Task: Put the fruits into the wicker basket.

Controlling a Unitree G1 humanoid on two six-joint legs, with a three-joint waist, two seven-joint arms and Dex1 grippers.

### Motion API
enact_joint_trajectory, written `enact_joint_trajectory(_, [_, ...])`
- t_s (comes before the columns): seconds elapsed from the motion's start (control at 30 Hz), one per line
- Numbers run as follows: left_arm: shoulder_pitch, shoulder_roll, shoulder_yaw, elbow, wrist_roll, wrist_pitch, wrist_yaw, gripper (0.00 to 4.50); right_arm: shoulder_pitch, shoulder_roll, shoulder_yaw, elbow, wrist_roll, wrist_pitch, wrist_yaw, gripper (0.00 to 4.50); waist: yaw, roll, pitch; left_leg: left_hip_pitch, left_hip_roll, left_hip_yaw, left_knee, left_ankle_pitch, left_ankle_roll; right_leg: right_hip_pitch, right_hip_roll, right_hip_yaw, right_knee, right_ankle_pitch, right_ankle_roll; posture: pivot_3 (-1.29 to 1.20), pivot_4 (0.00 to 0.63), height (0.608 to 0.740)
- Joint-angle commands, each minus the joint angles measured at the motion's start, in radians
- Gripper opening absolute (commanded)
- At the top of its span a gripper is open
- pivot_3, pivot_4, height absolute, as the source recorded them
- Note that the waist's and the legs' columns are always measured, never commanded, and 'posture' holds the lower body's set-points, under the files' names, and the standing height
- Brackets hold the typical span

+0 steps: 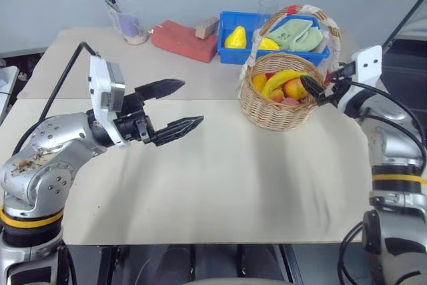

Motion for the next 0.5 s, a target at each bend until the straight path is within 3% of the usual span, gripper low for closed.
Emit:
enact_joint_trajectory(0.03, [0.091, 0.073, 0.085, 0.009, 0.116, -0.01, 0.035, 4.5, 0.065, -0.1, -0.068, -0.096, 0.052, 0.047, 0.098, 4.46, -0.001, 0.0, 0.0, 0.0, 0.0, 0.0, 0.0, 0.0, 0.0, 0.0, 0.0, 0.0, 0.0, 0.0, 0.0, 0.0, 0.15, 0.74])
enact_joint_trajectory(0.3, [0.463, 0.201, 0.257, 0.067, 0.372, -0.103, -0.037, 4.5, 0.227, -0.33, -0.02, -0.177, 0.094, 0.051, 0.432, 4.46, -0.008, 0.001, 0.001, 0.005, 0.002, 0.003, -0.002, 0.0, 0.001, 0.001, 0.001, 0.001, -0.005, -0.001, -0.001, 0.0, 0.15, 0.74])
enact_joint_trajectory(0.5, [0.527, 0.203, 0.313, 0.112, 0.405, -0.132, -0.099, 4.5, 0.224, -0.383, 0.034, -0.17, 0.083, 0.069, 0.534, 4.46, 0.005, 0.001, 0.001, 0.005, 0.001, 0.003, -0.002, -0.001, 0.001, 0.002, -0.001, 0.0, -0.005, -0.001, -0.002, 0.0, 0.15, 0.74])
